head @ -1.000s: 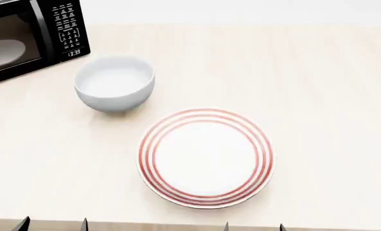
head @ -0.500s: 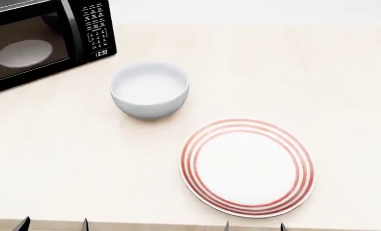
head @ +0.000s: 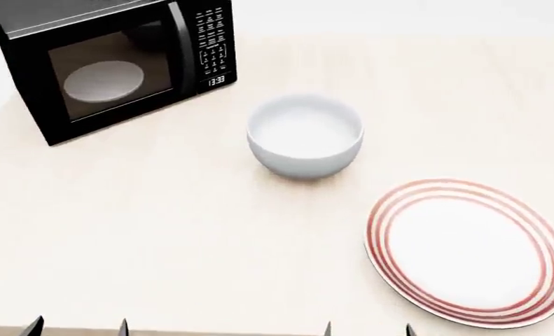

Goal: Open the microwave.

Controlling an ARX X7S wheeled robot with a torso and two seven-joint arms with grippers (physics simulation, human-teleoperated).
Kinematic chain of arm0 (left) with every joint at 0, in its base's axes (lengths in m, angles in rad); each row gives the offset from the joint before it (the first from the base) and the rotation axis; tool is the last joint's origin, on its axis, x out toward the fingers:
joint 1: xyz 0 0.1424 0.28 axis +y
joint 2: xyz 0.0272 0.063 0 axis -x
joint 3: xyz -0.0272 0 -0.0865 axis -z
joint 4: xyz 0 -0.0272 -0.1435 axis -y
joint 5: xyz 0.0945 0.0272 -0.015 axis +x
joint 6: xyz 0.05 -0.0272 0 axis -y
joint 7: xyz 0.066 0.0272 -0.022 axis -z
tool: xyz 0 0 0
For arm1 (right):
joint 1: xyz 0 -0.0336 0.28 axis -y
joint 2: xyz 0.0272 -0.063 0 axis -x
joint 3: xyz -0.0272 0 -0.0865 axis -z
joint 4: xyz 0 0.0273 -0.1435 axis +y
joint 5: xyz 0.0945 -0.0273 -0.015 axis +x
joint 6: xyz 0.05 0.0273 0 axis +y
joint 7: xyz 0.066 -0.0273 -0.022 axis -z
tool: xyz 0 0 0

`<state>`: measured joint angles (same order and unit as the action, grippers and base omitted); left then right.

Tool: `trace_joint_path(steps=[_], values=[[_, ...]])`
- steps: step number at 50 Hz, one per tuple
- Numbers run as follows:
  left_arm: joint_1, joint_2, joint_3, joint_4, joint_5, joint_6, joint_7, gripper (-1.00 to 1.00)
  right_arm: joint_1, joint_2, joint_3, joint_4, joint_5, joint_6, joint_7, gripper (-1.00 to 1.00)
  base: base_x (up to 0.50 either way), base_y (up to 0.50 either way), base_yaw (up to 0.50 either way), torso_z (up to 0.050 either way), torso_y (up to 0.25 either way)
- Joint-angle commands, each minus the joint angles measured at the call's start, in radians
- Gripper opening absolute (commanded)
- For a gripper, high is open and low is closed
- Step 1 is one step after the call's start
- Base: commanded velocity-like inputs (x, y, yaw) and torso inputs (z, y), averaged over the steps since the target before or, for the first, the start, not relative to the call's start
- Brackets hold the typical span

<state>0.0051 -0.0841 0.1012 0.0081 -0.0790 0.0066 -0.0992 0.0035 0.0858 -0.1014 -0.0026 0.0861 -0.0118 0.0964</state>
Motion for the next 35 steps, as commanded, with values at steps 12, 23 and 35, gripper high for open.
trace_joint_path(steps=[12, 23, 35], values=[[-0.002, -0.025, 0.03, -0.003, -0.022, 0.007, -0.028, 1.0, -0.002, 0.027, -0.033, -0.004, 0.023, -0.009, 0.022, 1.0, 0.2, 0.43, 0.0, 0.0, 0.0], [-0.004, -0.035, 0.046, -0.004, -0.022, 0.012, -0.041, 1.0, 0.0, 0.037, -0.043, -0.004, 0.035, -0.012, 0.03, 1.0, 0.31, 0.43, 0.0, 0.0, 0.0], [-0.005, -0.045, 0.059, -0.006, -0.029, 0.017, -0.051, 1.0, 0.002, 0.045, -0.056, 0.0, 0.042, -0.019, 0.038, 1.0, 0.42, 0.36, 0.0, 0.0, 0.0]])
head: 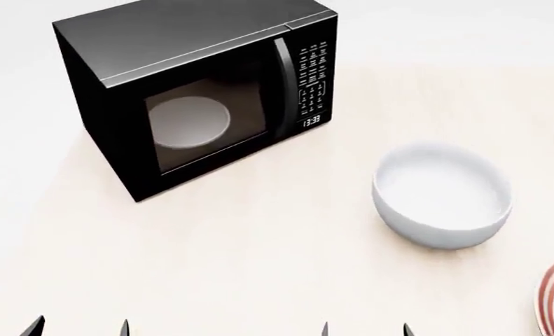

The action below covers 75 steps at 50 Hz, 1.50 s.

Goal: Open the microwave.

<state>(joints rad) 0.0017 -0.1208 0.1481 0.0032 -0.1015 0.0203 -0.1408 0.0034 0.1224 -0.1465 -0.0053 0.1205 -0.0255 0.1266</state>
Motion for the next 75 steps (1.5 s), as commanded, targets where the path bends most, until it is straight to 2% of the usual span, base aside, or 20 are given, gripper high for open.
trace_joint_path(steps=[1, 22, 44, 61, 75], values=[[-0.002, -0.01, 0.013, -0.001, -0.005, 0.004, -0.011, 1.0, 0.003, 0.009, -0.011, 0.003, 0.009, -0.005, 0.008, 1.0, 0.46, 0.34, 0.0, 0.0, 0.0], [-0.005, -0.02, 0.025, -0.003, -0.021, 0.002, -0.025, 1.0, 0.004, 0.022, -0.026, 0.003, 0.029, -0.008, 0.021, 1.0, 0.47, 0.32, 0.0, 0.0, 0.0], [-0.002, -0.034, 0.04, 0.01, -0.052, 0.005, -0.026, 1.0, 0.004, 0.035, -0.04, -0.001, 0.046, -0.012, 0.034, 1.0, 0.48, 0.04, 0.0, 0.0, 0.0], [-0.007, -0.046, 0.062, 0.002, -0.029, 0.016, -0.046, 1.0, 0.006, 0.044, -0.05, 0.003, 0.057, -0.017, 0.041, 1.0, 0.0, 0.0, 0.0, 0.0, 0.0], [-0.009, -0.052, 0.069, 0.0, -0.041, 0.02, -0.051, 1.0, 0.006, 0.051, -0.058, -0.001, 0.063, -0.018, 0.049, 1.0, 0.0, 0.0, 0.0, 0.0, -0.203]])
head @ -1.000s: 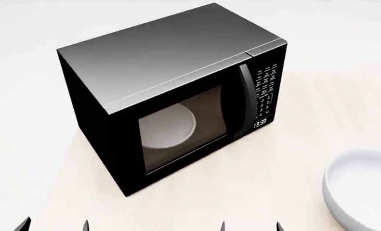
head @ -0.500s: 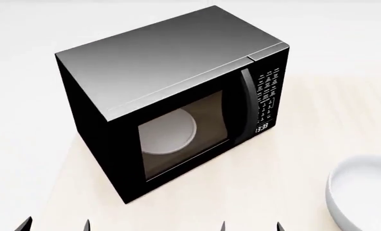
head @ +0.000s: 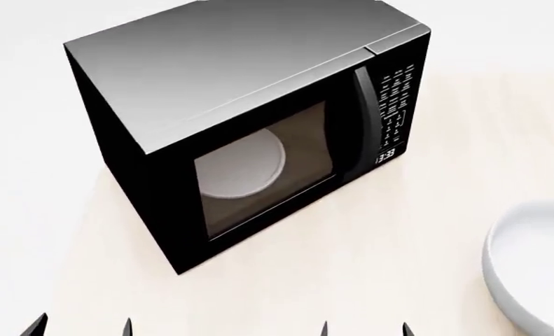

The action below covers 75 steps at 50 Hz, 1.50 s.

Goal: Open the microwave.

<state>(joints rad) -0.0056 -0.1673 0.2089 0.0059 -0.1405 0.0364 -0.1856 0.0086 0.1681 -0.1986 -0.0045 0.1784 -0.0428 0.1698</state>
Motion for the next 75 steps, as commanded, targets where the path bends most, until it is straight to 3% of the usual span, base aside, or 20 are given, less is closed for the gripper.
trace_joint_path(steps=[1, 32, 42, 50, 73, 75], values=[[-0.002, -0.006, 0.008, -0.003, -0.002, 0.004, -0.007, 1.0, 0.001, 0.006, -0.007, -0.001, 0.006, -0.001, 0.007, 1.0, 0.0, 0.0, 0.0, 0.0, -0.209], [0.0, -0.021, 0.021, 0.009, -0.029, 0.006, -0.016, 1.0, 0.002, 0.017, -0.013, -0.017, 0.041, 0.01, 0.024, 1.0, 0.0, 0.0, 0.0, 0.0, -0.175], [0.049, -0.077, 0.046, 0.356, 0.027, -0.189, -0.079, 1.0, -0.03, 0.061, 0.012, -0.286, 0.09, 0.22, 0.109, 1.0, 0.0, 0.0, 0.0, 0.0, -0.002], [0.054, -0.102, 0.067, 0.528, 0.042, -0.326, -0.092, 1.0, -0.01, 0.1, 0.025, -0.442, 0.126, 0.363, 0.144, 1.0, 0.0, 0.0, 0.0, 0.0, 0.0], [0.013, -0.131, 0.076, 0.685, 0.008, -0.538, -0.093, 1.0, 0.228, 0.206, 0.067, -0.589, 0.242, 0.679, 0.147, 1.0, 0.0, 0.0, 0.0, 0.0, 0.0], [0.013, -0.111, 0.038, 0.675, -0.056, -0.555, -0.082, 1.0, 0.263, 0.211, 0.077, -0.589, 0.266, 0.714, 0.144, 1.0, 0.0, 0.0, 0.0, 0.0, 0.0]])
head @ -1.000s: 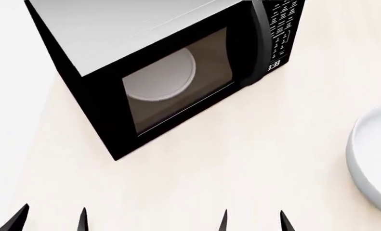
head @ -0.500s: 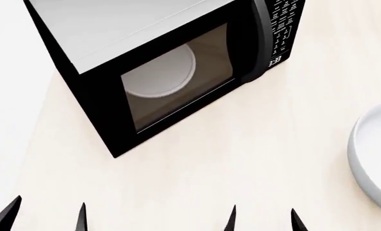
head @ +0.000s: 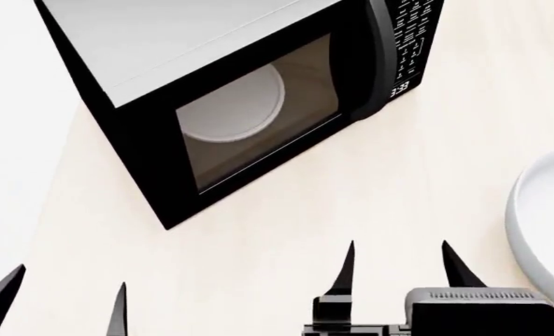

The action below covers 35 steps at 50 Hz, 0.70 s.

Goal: Open the microwave.

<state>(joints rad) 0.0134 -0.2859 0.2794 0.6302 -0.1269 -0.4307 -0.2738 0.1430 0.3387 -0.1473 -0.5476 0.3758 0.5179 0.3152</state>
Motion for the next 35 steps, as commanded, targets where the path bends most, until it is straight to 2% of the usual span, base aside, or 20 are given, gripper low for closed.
trace_joint_path(steps=[1, 15, 35], values=[[-0.005, 0.001, -0.026, 0.046, -0.057, -0.077, 0.006, 1.0, 0.144, 0.041, 0.029, -0.045, 0.078, 0.169, -0.001, 1.0, 0.0, 0.0, 0.0, 0.0, 0.0], [-0.012, -0.012, -0.02, 0.112, -0.064, -0.129, -0.008, 1.0, 0.353, 0.054, 0.04, 0.024, 0.171, 0.344, -0.021, 1.0, 0.0, 0.0, 0.0, 0.0, 0.0], [-0.016, -0.019, -0.009, 0.116, -0.066, -0.133, -0.017, 1.0, 0.527, 0.04, -0.021, 0.213, 0.127, 0.318, -0.067, 1.0, 0.0, 0.0, 0.0, 0.0, 0.0]])
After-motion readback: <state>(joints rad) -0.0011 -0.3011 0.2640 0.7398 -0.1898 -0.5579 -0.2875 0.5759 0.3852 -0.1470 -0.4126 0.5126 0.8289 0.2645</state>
